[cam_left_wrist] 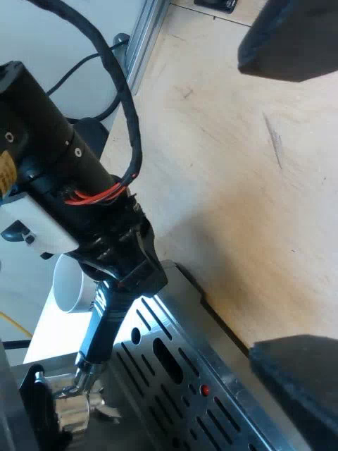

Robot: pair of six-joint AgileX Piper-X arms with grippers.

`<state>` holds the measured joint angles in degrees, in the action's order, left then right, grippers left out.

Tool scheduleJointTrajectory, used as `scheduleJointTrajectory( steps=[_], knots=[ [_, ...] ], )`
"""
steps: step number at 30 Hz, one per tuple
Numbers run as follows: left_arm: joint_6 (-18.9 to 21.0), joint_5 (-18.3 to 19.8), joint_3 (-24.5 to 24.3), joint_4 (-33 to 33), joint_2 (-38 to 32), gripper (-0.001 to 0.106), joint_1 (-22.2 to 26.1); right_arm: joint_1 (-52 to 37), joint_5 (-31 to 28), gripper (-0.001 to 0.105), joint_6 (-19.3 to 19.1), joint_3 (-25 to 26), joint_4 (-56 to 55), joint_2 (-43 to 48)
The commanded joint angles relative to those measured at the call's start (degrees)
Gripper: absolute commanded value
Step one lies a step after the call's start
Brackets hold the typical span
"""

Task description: Grind coffee beans and then tamp

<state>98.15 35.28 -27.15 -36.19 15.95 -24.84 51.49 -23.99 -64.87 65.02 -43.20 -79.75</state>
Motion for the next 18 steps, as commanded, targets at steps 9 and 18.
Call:
scheduleJointTrajectory(
  steps=[9, 18],
  knots=[
    [0.42, -0.43, -0.01, 0.16, -0.41, 0.079, -0.31, 3.20, -3.21, 0.000, 2.32, 0.43, -2.66, 1.33],
    [0.42, -0.43, -0.01, 0.16, -0.41, 0.079, -0.31, 7.02, -8.58, 0.000, 4.50, 0.43, -3.40, 1.30]
  ],
)
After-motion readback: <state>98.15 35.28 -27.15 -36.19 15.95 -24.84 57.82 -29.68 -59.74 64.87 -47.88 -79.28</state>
